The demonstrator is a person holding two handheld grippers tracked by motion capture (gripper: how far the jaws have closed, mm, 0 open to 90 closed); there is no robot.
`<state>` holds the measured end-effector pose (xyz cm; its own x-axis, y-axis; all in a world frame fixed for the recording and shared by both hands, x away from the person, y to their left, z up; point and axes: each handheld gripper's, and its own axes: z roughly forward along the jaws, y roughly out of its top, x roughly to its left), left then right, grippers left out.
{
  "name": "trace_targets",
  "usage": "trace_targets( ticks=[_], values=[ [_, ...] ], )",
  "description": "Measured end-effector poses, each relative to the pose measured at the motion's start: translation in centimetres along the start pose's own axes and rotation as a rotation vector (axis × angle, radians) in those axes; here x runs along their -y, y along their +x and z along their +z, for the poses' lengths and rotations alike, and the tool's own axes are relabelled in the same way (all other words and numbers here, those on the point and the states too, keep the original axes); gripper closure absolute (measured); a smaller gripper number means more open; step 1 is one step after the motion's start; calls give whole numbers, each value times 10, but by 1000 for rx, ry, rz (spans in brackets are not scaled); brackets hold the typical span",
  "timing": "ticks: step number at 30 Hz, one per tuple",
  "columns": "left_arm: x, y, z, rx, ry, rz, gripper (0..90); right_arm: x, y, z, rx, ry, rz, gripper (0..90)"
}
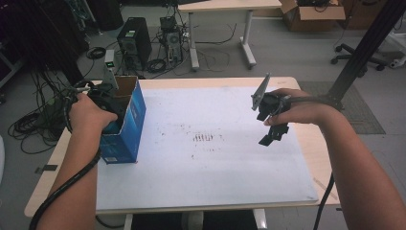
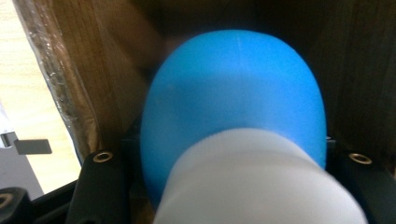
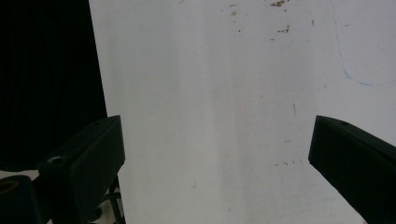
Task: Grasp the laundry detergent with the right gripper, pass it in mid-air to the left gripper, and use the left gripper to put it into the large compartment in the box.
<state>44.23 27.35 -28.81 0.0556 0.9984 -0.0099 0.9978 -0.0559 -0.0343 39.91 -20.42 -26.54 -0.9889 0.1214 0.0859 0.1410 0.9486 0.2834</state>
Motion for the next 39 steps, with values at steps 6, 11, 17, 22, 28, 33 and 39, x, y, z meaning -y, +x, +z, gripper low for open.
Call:
trace_targets(
  ticks=[6,11,17,22,28,33,39],
  values=[
    [0,-1,1,-5,6,2,391,2,1,-1,1,-3,5,38],
    [-1,0,1,-7,9,9,387,4,1,-2,5,-6,8,38],
    [-1,-1,1,-6,6,10,380,7,1,-2,16,-1,14,38],
    [-1,-2,-1,7,-7,13,338,10,0,0,30,-4,17,36],
    [-2,-2,-2,7,-6,10,333,13,-1,1,28,0,23,38],
    [-1,-2,-4,6,-8,5,331,14,-1,2,28,-4,29,37],
    [3,-3,-13,14,-22,10,299,14,-2,2,26,-6,22,39]
  ],
)
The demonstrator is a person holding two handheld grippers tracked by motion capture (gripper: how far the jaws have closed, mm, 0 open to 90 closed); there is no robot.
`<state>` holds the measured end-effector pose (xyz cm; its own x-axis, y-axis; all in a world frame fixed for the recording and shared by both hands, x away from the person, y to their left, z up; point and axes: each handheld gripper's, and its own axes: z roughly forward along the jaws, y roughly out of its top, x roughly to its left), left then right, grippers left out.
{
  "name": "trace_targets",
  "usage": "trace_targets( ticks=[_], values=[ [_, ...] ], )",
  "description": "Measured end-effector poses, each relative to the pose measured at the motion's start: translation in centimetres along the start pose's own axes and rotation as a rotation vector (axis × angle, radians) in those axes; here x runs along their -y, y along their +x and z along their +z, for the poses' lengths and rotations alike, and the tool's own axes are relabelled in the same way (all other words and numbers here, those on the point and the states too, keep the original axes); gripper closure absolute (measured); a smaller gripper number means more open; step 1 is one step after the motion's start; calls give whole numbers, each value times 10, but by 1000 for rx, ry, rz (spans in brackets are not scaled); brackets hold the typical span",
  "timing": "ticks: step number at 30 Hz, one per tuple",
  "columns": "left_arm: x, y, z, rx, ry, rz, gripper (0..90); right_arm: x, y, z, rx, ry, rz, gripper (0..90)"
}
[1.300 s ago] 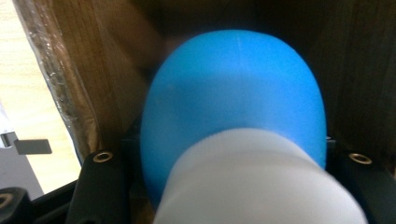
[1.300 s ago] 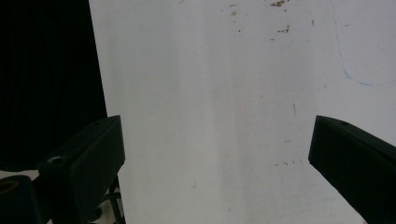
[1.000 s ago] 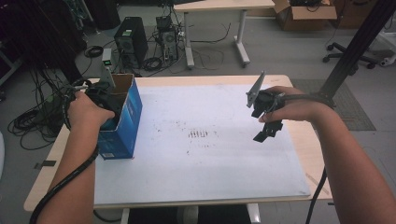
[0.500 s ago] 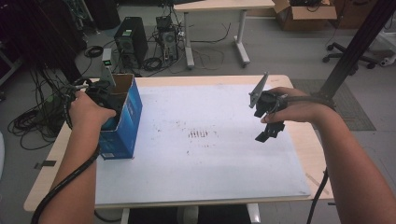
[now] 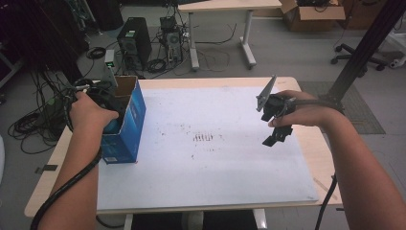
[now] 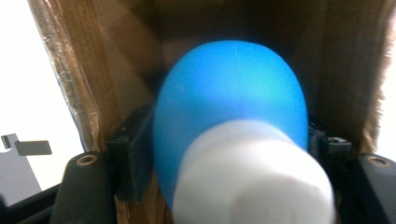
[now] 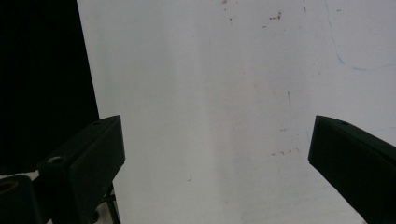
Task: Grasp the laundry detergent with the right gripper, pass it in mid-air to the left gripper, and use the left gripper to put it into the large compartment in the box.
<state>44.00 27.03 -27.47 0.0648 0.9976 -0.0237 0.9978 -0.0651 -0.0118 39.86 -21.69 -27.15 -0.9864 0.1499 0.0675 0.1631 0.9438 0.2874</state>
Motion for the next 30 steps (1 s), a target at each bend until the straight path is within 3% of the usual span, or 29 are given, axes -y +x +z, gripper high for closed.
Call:
trace_targets(
  ticks=[5,15,22,30],
  values=[
    [4,-3,-11,-21,-14,22,248,0,-1,-1,2,-6,0,37],
    [13,-5,-33,-18,-28,25,206,-2,2,-4,4,-14,-7,38],
    [18,-12,-53,-27,-66,65,143,-2,5,-8,10,-18,-10,38],
    [20,-25,-65,-40,-71,127,52,-1,9,-9,12,-21,-14,37]
  ],
)
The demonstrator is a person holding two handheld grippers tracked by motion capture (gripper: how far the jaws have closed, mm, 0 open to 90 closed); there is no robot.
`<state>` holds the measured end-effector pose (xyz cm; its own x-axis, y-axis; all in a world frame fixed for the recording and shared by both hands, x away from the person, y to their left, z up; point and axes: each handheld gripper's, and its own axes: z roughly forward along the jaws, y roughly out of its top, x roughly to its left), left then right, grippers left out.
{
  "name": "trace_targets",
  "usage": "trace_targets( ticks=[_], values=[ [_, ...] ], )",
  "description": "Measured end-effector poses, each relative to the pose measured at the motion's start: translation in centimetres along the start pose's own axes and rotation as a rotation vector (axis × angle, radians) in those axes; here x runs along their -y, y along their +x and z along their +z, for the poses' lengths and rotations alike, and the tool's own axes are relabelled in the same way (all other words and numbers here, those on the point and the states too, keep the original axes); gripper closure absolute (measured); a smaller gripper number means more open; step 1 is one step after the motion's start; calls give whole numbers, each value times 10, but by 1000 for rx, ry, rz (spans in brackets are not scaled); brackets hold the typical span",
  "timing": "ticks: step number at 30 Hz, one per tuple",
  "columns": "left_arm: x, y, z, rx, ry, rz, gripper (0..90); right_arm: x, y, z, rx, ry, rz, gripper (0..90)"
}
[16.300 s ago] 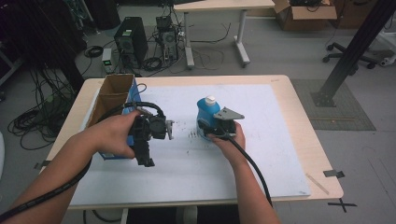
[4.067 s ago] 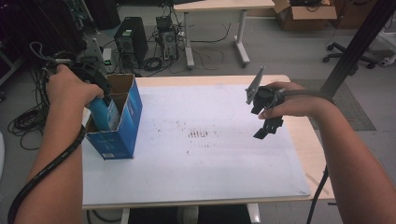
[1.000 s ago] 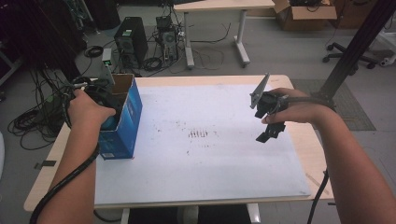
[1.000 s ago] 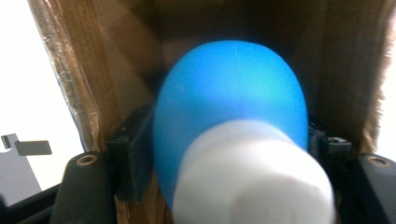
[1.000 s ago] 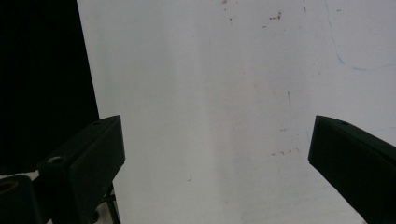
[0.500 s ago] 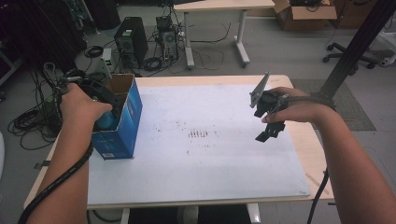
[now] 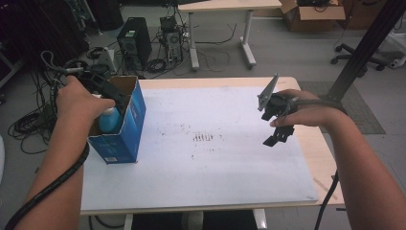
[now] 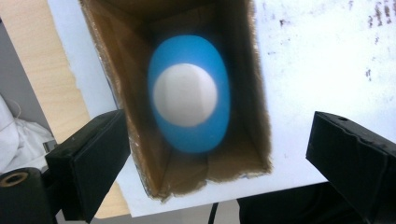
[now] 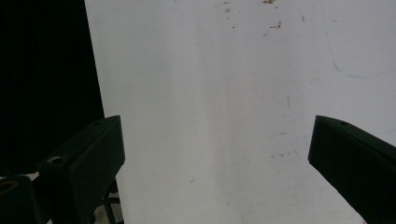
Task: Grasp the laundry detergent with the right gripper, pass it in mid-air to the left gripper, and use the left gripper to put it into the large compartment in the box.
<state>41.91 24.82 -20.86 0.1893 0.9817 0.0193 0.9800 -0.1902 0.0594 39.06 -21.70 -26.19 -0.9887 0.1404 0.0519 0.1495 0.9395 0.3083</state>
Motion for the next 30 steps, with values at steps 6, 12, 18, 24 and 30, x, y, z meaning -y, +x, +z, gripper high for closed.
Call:
trace_targets(
  ticks=[6,12,18,24,30],
  values=[
    [-1,-12,-7,-17,2,57,4,0,2,-1,1,-1,1,38],
    [-3,-32,-16,-50,5,179,2,-2,5,-1,-2,-14,-12,36],
    [-8,-54,-26,-85,37,277,2,-7,9,-4,-4,-5,-32,40],
    [-11,-75,-45,-77,12,394,2,-8,12,-8,6,8,-40,38],
    [-9,-102,-57,-100,38,516,2,-12,17,-10,8,25,-55,38]
  ],
)
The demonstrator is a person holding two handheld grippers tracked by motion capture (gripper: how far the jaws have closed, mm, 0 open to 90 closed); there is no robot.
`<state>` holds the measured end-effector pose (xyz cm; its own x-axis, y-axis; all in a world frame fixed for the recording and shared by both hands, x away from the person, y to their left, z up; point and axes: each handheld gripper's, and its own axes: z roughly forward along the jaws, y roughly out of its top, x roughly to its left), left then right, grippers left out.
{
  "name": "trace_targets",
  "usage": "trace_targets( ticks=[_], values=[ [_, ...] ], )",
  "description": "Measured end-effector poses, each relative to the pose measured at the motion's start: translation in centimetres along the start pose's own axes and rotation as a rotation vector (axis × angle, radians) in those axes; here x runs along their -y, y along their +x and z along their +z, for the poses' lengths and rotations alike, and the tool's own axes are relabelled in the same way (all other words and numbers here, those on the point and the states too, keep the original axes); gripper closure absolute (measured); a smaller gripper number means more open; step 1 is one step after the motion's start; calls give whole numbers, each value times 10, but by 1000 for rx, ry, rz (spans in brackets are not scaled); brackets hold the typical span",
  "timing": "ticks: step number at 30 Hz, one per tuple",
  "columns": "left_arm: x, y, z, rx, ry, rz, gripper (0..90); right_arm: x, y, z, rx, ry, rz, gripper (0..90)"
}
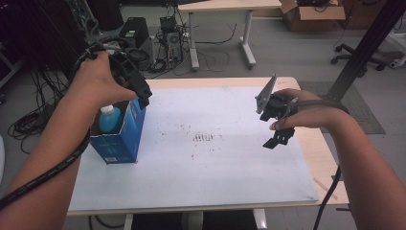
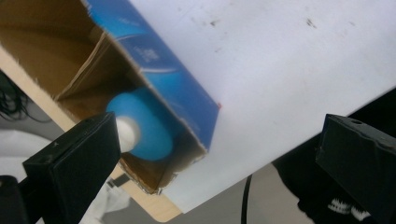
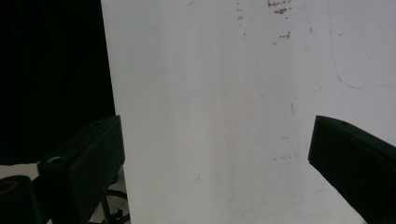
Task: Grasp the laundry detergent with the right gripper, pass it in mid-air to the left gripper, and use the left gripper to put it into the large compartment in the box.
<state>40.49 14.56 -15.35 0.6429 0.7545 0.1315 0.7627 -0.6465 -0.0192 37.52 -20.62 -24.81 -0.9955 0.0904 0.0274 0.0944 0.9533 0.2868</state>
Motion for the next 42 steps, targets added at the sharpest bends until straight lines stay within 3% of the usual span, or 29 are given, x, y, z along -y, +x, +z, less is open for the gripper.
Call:
trace_targets(
  ticks=[4,7,13,15,21,26,31,33,36,42],
  values=[
    [-6,-17,-4,4,-5,94,2,-3,2,0,2,15,-15,38],
    [-10,-35,-6,-6,-19,213,2,-5,4,1,-2,18,-17,39],
    [-14,-60,1,-17,33,369,2,-9,8,2,-12,30,-42,39],
    [-15,-66,3,30,33,413,2,-10,10,2,-15,32,-45,39],
    [-17,-83,4,62,19,577,2,-13,13,2,-19,49,-48,40],
    [-20,-89,7,119,3,684,2,-13,10,-1,-12,56,-48,39],
    [-20,-91,24,138,16,754,2,-11,6,0,-12,64,-26,38],
    [-22,-88,30,161,30,758,2,-10,4,2,-18,67,-17,40],
    [-25,-85,39,162,35,763,2,-10,1,4,-20,79,-11,39],
    [-29,-82,42,175,24,773,2,-10,-7,6,-23,90,1,40]
  ],
)
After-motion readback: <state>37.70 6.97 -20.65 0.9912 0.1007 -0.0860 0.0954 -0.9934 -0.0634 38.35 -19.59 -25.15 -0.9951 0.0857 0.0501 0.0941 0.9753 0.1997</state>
